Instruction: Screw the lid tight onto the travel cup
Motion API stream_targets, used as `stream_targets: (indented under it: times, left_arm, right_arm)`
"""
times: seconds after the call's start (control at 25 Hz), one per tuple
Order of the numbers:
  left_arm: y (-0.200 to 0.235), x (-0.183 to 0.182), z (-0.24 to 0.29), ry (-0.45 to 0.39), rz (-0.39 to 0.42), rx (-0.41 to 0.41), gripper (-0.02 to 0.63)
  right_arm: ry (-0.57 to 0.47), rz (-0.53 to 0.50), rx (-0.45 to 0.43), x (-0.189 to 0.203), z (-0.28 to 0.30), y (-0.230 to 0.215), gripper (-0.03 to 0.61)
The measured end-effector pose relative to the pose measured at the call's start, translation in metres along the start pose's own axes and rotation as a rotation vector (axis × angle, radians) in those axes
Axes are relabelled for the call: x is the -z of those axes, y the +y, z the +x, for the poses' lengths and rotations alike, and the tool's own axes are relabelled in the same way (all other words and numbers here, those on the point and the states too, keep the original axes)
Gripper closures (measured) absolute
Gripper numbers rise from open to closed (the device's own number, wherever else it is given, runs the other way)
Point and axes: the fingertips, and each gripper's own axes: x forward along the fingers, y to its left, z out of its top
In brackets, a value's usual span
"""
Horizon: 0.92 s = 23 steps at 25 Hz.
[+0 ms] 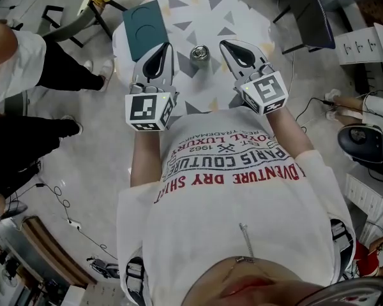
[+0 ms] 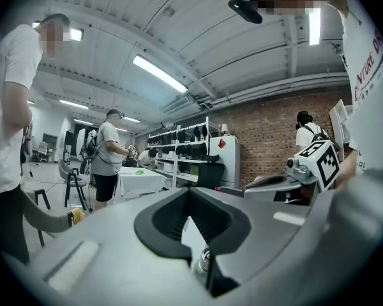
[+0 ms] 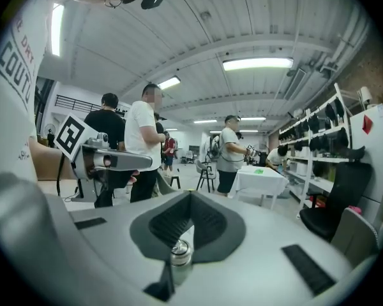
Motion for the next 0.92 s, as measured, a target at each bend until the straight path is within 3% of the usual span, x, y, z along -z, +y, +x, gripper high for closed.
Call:
stream_targets:
  times: [0.92]
  left_arm:
    - [-0.003, 0.012, -0.002, 0.04, -0.023, -0.01, 0.601]
  right_arm:
    - [0.012, 0.03, 0.029, 0.003, -0.001, 0.003, 0.569]
